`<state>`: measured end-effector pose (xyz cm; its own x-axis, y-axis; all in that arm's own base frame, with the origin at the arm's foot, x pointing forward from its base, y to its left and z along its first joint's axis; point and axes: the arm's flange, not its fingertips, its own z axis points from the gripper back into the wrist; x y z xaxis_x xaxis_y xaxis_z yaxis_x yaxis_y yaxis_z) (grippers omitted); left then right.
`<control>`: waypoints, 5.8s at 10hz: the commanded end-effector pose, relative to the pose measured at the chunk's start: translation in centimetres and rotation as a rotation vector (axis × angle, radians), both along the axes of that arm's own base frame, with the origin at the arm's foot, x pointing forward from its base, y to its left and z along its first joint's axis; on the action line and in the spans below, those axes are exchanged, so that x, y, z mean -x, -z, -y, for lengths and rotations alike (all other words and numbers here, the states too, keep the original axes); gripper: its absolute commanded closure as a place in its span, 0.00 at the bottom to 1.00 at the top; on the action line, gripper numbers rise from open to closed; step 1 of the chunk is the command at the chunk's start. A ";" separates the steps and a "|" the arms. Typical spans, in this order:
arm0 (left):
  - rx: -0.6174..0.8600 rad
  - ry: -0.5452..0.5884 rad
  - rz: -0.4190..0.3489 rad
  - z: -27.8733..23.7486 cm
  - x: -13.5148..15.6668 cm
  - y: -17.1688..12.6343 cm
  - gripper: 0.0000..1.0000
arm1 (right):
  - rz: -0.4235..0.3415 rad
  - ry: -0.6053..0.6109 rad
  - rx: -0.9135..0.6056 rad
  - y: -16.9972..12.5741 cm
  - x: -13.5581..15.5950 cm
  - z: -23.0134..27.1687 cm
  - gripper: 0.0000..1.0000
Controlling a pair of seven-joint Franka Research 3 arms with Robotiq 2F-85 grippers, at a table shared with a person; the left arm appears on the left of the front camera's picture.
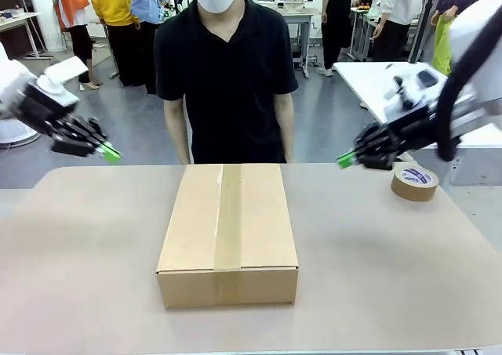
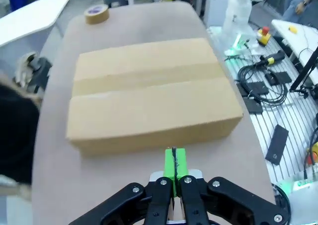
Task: Wrap the clocks to prevent damage.
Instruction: After the human seals the box with tape, release both hands from the side flaps of the Package Box.
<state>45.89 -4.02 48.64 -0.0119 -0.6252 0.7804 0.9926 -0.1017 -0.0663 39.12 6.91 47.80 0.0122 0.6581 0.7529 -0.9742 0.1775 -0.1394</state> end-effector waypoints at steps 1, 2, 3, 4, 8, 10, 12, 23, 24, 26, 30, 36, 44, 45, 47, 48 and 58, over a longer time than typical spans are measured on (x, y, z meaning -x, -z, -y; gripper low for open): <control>-0.064 -0.066 -0.012 -2.1 1.2 -1.5 1.00 | -0.056 0.092 0.016 -3.5 3.0 2.2 0.99; -0.092 -0.088 -0.008 -2.9 1.7 -2.1 1.00 | -0.061 0.107 0.019 -4.8 4.1 2.7 0.99; -0.126 -0.114 -0.001 -3.4 2.4 -2.5 1.00 | -0.064 0.127 0.044 -5.7 5.1 3.1 0.99; -0.148 -0.129 0.003 -3.8 2.7 -2.9 1.00 | -0.078 0.138 0.058 -6.1 5.7 3.3 0.99; -0.123 -0.118 0.022 -4.5 2.2 -3.2 1.00 | -0.055 0.143 0.056 -6.6 5.4 3.7 0.99; -0.123 -0.118 0.022 -4.5 2.2 -3.2 1.00 | -0.055 0.143 0.056 -6.6 5.4 3.7 0.99; -0.123 -0.118 0.022 -4.5 2.2 -3.2 1.00 | -0.055 0.143 0.056 -6.6 5.4 3.7 0.99; -0.123 -0.118 0.022 -4.5 2.2 -3.2 1.00 | -0.055 0.143 0.056 -6.6 5.4 3.7 0.99; -0.124 -0.129 0.030 -4.5 2.5 -2.9 1.00 | -0.053 0.134 0.037 -6.7 5.4 3.8 0.99; -0.012 -0.157 0.039 -5.1 5.0 -2.8 0.40 | -0.125 0.105 -0.034 -5.6 5.7 4.9 0.40; 0.113 -0.177 0.038 -6.9 5.0 -3.8 0.00 | -0.148 0.081 -0.173 -5.2 5.4 6.3 0.00; 0.208 -0.147 0.046 -8.8 6.4 -5.0 0.00 | -0.120 0.060 -0.247 -6.1 6.3 7.7 0.00; 0.298 -0.184 0.077 -9.4 6.1 -5.1 0.00 | -0.075 0.021 -0.352 -5.9 6.4 9.0 0.00; 0.304 -0.173 0.091 -9.5 6.0 -4.9 0.00 | -0.092 0.044 -0.324 -5.8 6.0 8.8 0.00; 0.285 -0.190 0.054 -9.4 6.1 -5.0 0.00 | -0.087 0.031 -0.324 -6.3 6.8 9.1 0.00; 0.285 -0.190 0.054 -9.4 6.1 -5.0 0.00 | -0.087 0.031 -0.324 -6.3 6.8 9.1 0.00; 0.285 -0.190 0.054 -9.4 6.1 -5.0 0.00 | -0.087 0.031 -0.324 -6.3 6.8 9.1 0.00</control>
<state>39.83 5.34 53.55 0.0312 -0.3796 0.9246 0.9971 0.0763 -0.0023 32.28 -2.22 54.03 0.1151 0.3976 0.9103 -0.9716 0.2356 0.0199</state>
